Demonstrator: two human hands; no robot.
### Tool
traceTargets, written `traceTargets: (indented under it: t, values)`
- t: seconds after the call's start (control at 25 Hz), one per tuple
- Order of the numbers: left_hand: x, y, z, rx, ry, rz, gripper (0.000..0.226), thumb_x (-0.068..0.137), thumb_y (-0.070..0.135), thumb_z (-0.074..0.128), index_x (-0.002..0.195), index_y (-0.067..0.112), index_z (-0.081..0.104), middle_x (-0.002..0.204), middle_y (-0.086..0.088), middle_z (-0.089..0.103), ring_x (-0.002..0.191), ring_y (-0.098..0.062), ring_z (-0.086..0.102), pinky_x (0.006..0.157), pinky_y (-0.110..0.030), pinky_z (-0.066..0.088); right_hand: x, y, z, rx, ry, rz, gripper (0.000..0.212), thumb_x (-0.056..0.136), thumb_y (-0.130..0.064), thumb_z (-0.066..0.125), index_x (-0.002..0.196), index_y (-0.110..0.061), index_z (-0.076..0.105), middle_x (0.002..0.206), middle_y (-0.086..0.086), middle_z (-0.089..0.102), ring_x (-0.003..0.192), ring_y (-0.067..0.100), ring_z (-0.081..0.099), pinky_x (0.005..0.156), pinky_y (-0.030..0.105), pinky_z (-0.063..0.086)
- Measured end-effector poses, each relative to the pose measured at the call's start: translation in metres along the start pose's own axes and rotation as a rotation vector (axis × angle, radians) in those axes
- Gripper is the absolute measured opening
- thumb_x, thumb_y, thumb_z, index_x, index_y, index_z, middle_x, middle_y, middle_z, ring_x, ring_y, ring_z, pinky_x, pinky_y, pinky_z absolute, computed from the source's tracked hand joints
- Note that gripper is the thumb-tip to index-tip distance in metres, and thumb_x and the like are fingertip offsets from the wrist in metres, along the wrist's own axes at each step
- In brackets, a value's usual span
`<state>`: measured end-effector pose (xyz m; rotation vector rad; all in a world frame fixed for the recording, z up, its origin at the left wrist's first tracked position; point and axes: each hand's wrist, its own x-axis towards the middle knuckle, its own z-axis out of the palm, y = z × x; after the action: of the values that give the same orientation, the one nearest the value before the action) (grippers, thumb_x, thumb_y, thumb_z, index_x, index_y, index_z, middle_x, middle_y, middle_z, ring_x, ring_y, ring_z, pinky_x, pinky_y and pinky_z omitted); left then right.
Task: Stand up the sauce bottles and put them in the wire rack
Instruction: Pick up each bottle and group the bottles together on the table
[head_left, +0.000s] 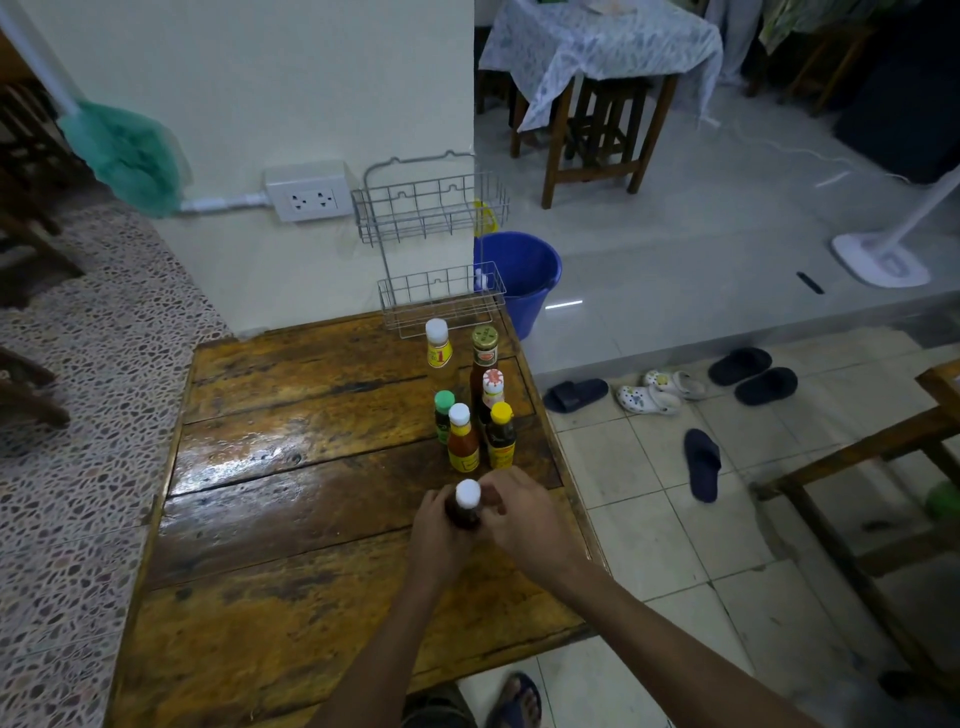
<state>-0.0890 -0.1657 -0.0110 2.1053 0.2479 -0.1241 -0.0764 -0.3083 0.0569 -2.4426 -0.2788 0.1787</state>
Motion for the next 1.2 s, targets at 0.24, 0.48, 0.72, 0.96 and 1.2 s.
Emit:
traceTargets:
  t: [0.24, 0.48, 0.72, 0.96, 1.2]
  values:
    - [0.008, -0.017, -0.002, -0.143, 0.020, -0.087, 0.038, 0.083, 0.016, 0.083, 0.105, 0.039, 0.062, 0.107, 0.005, 0.070, 0.097, -0.018, 0.067, 0.074, -0.033, 0.052, 0.007, 0.007, 0.022, 0.005, -0.065, 0.025, 0.039, 0.093, -0.025, 0.065, 0.128, -0.035, 0.053, 0.121, -0.009, 0.060, 0.105, 0.010, 0.059, 0.087, 0.025, 0.053]
    - [0.004, -0.032, 0.000, -0.111, -0.088, -0.152, 0.063, 0.082, 0.014, 0.086, 0.139, 0.014, 0.060, 0.132, -0.004, 0.068, 0.120, -0.026, 0.063, 0.097, -0.043, 0.054, 0.004, 0.022, 0.043, 0.024, -0.129, 0.085, 0.058, 0.091, -0.025, 0.069, 0.142, -0.037, 0.045, 0.132, -0.009, 0.060, 0.114, 0.012, 0.059, 0.092, 0.029, 0.054]
    - [0.000, -0.029, -0.001, -0.101, -0.080, -0.144, 0.054, 0.091, 0.010, 0.077, 0.140, 0.019, 0.057, 0.135, -0.003, 0.066, 0.122, -0.024, 0.062, 0.097, -0.034, 0.051, 0.002, 0.027, 0.050, 0.055, -0.114, 0.099, 0.059, 0.091, -0.024, 0.069, 0.143, -0.036, 0.044, 0.136, -0.009, 0.057, 0.118, 0.013, 0.058, 0.095, 0.029, 0.053]
    - [0.005, -0.034, -0.002, -0.118, -0.090, -0.186, 0.062, 0.084, 0.018, 0.084, 0.140, 0.018, 0.059, 0.135, -0.001, 0.067, 0.126, -0.026, 0.062, 0.104, -0.051, 0.052, 0.006, 0.032, 0.050, 0.030, -0.156, 0.107, 0.054, 0.091, -0.023, 0.067, 0.140, -0.033, 0.048, 0.132, -0.006, 0.058, 0.115, 0.017, 0.060, 0.092, 0.032, 0.054]
    - [0.006, -0.028, -0.003, -0.133, -0.118, -0.209, 0.070, 0.077, 0.013, 0.089, 0.130, 0.039, 0.052, 0.132, 0.008, 0.062, 0.127, -0.019, 0.057, 0.105, -0.047, 0.052, 0.045, 0.053, 0.015, 0.060, -0.018, 0.354, 0.051, 0.085, -0.024, 0.075, 0.127, -0.019, 0.048, 0.121, 0.002, 0.062, 0.106, 0.022, 0.062, 0.083, 0.034, 0.054]
